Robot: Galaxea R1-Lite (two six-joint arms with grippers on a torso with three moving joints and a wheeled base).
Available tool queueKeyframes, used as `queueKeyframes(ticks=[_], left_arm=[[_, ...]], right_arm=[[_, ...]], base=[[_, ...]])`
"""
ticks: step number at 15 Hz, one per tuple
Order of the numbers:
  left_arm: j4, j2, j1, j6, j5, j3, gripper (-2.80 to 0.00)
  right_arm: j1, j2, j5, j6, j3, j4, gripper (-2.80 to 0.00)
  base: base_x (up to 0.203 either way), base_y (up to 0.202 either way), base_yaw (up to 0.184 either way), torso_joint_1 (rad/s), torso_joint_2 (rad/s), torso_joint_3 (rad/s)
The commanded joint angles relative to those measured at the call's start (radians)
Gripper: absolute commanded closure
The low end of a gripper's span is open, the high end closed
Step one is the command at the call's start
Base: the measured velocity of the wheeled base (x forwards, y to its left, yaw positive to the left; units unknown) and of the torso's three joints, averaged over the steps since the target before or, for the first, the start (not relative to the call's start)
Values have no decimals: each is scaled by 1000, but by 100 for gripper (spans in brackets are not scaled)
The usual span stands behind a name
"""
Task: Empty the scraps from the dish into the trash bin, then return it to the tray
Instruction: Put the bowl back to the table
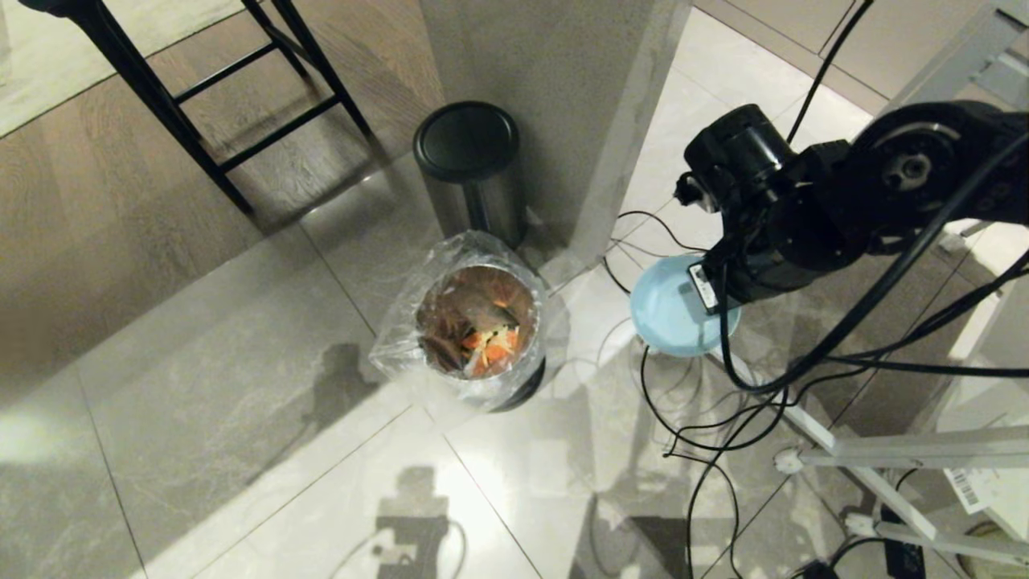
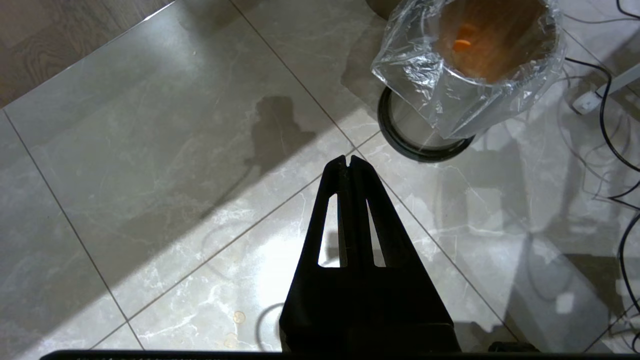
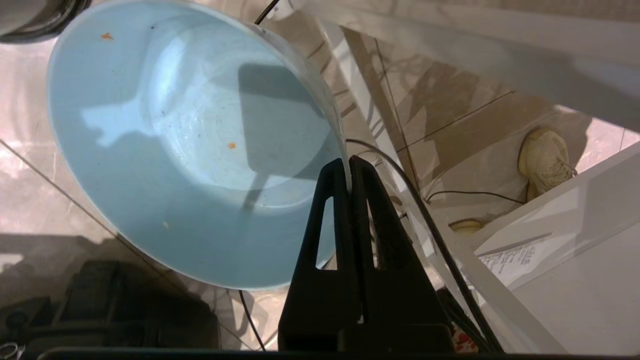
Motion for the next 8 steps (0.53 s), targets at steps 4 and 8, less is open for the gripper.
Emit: queueKeyframes(ticks=[4, 8], left_arm=[[0, 1, 0, -1, 0, 0, 0], [0, 1, 0, -1, 0, 0, 0]], right_arm=[[-13, -4, -7, -20, -7, -2, 0], [-84, -4, -10, -22, -3, -5, 0]], base=[[0, 0, 0, 0, 0, 0], [0, 0, 0, 0, 0, 0]])
